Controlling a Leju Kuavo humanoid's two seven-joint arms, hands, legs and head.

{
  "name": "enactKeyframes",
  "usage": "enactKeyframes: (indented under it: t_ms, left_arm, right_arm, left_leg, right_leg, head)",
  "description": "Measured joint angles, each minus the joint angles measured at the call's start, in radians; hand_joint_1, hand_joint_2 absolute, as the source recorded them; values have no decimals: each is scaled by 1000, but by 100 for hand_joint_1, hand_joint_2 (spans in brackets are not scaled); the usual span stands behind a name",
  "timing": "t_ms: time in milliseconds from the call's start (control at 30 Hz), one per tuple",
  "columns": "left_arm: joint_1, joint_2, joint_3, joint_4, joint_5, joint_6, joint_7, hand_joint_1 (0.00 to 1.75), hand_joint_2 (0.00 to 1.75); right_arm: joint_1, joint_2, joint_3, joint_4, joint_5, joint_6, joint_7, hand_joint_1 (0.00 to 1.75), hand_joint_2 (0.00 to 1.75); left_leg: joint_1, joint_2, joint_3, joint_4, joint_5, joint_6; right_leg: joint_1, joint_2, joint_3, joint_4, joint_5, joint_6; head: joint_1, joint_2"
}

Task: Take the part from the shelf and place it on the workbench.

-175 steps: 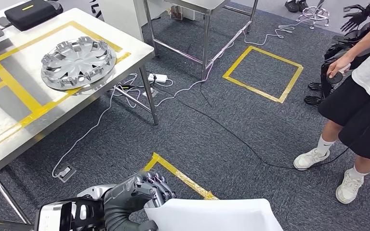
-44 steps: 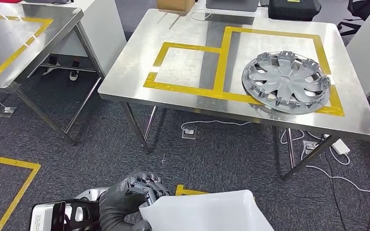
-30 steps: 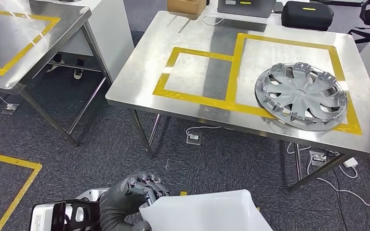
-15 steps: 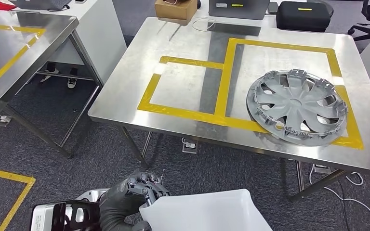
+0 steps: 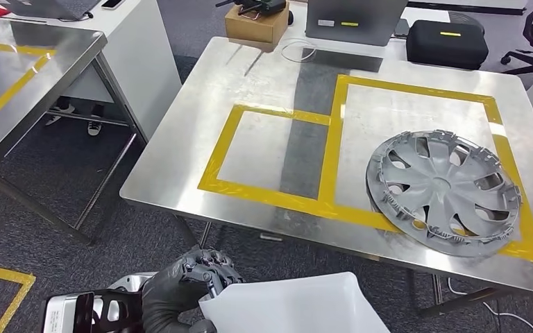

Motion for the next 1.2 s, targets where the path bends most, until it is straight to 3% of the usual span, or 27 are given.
enactKeyframes:
  t_ms: [33, 67, 100, 133, 167, 200, 233, 300, 367, 433, 467, 500, 533, 600, 633, 667, 767, 833, 867, 933, 967, 1000, 1033, 1100, 1133, 1200]
  left_arm:
    - [1, 0, 0, 0, -1, -2, 0, 175, 175]
    - [2, -1, 1, 0, -2, -3, 0, 175, 175]
    - [3, -1, 2, 1, -3, -3, 0, 175, 175]
    - [4, 0, 3, 1, -6, -4, 0, 175, 175]
    - [5, 0, 4, 2, -9, -4, 0, 175, 175]
    - [6, 0, 6, 2, -12, -4, 0, 175, 175]
    - [7, 0, 8, 2, -15, -4, -1, 175, 175]
    - [7, 1, 13, 1, -19, -3, -3, 175, 175]
    - [6, 1, 15, 0, -20, -3, -5, 175, 175]
    - [8, 2, 15, -1, -21, -3, -6, 175, 175]
    - [10, 2, 15, -1, -23, -2, -5, 175, 175]
    - [10, 2, 15, -1, -26, -1, -4, 175, 175]
    - [10, 2, 15, -1, -29, 2, -1, 175, 175]
    - [9, 2, 14, -1, -44, 17, 10, 175, 175]
    - [9, 2, 14, 0, -58, 30, 18, 175, 175]
    - [7, 2, 14, 0, -78, 47, 29, 175, 175]
    - [4, -1, 14, 3, -173, 132, 80, 175, 175]
    - [-2, -11, 14, 13, -257, 223, 122, 175, 175]
    - [-6, -19, 13, 24, -304, 277, 144, 175, 175]
    - [-15, -37, 13, 55, -400, 382, 181, 175, 175]
    - [-17, -45, 12, 73, -445, 429, 196, 175, 175]
    - [-21, -54, 12, 93, -489, 474, 208, 175, 175]
    - [-25, -64, 11, 113, -527, 517, 219, 175, 175]
    - [-39, -84, 11, 155, -592, 597, 240, 175, 175]
    - [-47, -92, 10, 176, -617, 632, 249, 175, 175]
    - [-61, -106, 10, 218, -669, 703, 261, 175, 175]
  right_arm:
    - [2, -2, 0, 0, 1, 0, 0, 0, 0]
    - [4, -4, -1, 1, 1, 0, 0, 0, 0]
    - [6, -5, -1, 1, 2, 0, 0, 0, 0]
    - [7, -5, -1, 1, 3, 0, 0, 0, 0]
    - [9, -4, -1, 1, 4, 0, 0, 0, 0]
    - [9, -3, -1, 1, 6, 0, 0, 0, 0]
    - [7, -3, -1, 0, 7, 0, 0, 0, 0]
    - [5, -2, -1, 0, 11, 0, 0, 0, 0]
    - [1, -3, -1, 0, 13, 0, 0, 0, 0]
    - [-1, -4, -1, 0, 14, 0, 1, 0, 0]
    - [0, -4, -1, 0, 14, 0, 1, 0, 0]
    - [1, -4, -1, 0, 14, 0, 2, 0, 0]
    - [1, -4, -2, 0, 14, 0, 2, 0, 0]
    - [0, -2, -2, 0, 14, 0, 2, 0, 0]
    - [-1, 1, -2, 0, 14, -1, 1, 0, 0]
    - [-2, 3, -3, 0, 14, -1, 0, 0, 0]
    - [-3, 9, -4, 0, 16, -2, -1, 0, 0]
    - [-2, 11, -4, 0, 17, -5, -3, 0, 0]
    - [-1, 11, -4, 0, 17, -7, -5, 0, 0]
    - [2, 10, -5, 0, 17, -13, -10, 0, 0]
    - [5, 9, -5, 0, 16, -15, -12, 0, 0]
    - [9, 9, -5, 0, 16, -17, -14, 0, 0]
    - [11, 9, -5, 0, 17, -18, -16, 0, 0]
    - [12, 8, -5, 0, 20, -19, -18, 0, 0]
    - [12, 9, -5, 0, 23, -19, -18, 0, 0]
    - [12, 10, -4, 0, 31, -18, -18, 0, 0]
  left_leg:
    - [2, -2, 17, 1, -14, -6]
    - [2, -2, 30, 2, -28, -12]
    - [3, -3, 45, 9, -44, -19]
    - [2, -4, 52, 16, -58, -25]
    - [1, -4, 55, 23, -70, -31]
    - [1, -5, 58, 31, -79, -35]
    - [2, -5, 56, 35, -85, -38]
    - [6, 1, 41, 71, -89, -48]
    - [16, 12, -23, 178, -109, -66]
    - [29, 19, -114, 304, -157, -85]
    - [34, 21, -147, 336, -170, -90]
    - [37, 23, -162, 332, -158, -92]
    - [38, 24, -158, 293, -120, -89]
    - [35, 25, -117, 156, -16, -71]
    - [31, 26, -99, 102, 14, -61]
    - [26, 26, -86, 68, 26, -52]
    - [21, 27, -63, 30, 22, -37]
    - [25, 28, -35, -5, 33, -28]
    - [27, 28, -23, -18, 38, -26]
    - [23, 26, -19, -21, 36, -22]
    - [22, 25, -19, -19, 34, -21]
    - [21, 23, -19, -16, 30, -22]
    - [22, 21, -19, -11, 26, -25]
    - [22, 19, -21, 9, 11, -33]
    - [20, 18, -24, 23, 1, -39]
    - [16, 19, -31, 42, -13, -49]
  right_leg:
    - [-4, 0, -3, -45, 13, 12]
    - [-9, -1, 2, -109, 53, 32]
    - [-13, -5, 9, -173, 113, 52]
    - [-14, -8, 18, -219, 166, 58]
    - [-13, -10, 22, -245, 207, 51]
    - [-10, -12, 25, -251, 225, 34]
    - [-10, -10, 32, -250, 224, 14]
    - [-14, -9, 45, -253, 217, -6]
    - [-17, -8, 61, -256, 204, -22]
    - [-16, -8, 75, -256, 190, -31]
    - [-15, -7, 83, -256, 183, -32]
    - [-14, -7, 92, -256, 176, -31]
    - [-12, -6, 103, -256, 169, -30]
    - [-10, -4, 125, -259, 156, -28]
    - [-9, -4, 132, -261, 151, -26]
    - [-9, -4, 135, -263, 147, -24]
    - [-7, -8, 139, -276, 142, -10]
    - [-3, -10, 131, -250, 127, -8]
    - [-2, -10, 108, -205, 108, -11]
    - [-3, -9, 31, -71, 64, -15]
    - [-4, -9, -5, -19, 53, -11]
    - [-5, -9, -25, 0, 58, -3]
    - [-7, -10, -23, -23, 79, 9]
    - [-12, -11, 28, -155, 144, 30]
    - [-13, -11, 53, -212, 168, 30]
    - [-11, -11, 73, -254, 186, 14]
  head:
    - [0, 0]
    - [0, 0]
    - [2, 0]
    - [3, 0]
    - [2, 0]
    - [2, 0]
    - [1, 0]
    - [-1, 0]
    - [-4, 0]
    - [-6, 0]
    - [-7, 0]
    - [-7, 0]
    - [-7, 0]
    - [-6, 0]
    - [-4, 0]
    - [-4, 0]
    - [-5, 0]
    - [-3, 0]
    - [-1, 0]
    - [1, 0]
    - [1, 0]
    - [1, 0]
    - [1, 0]
    - [1, 0]
    - [1, 0]
    - [0, 0]
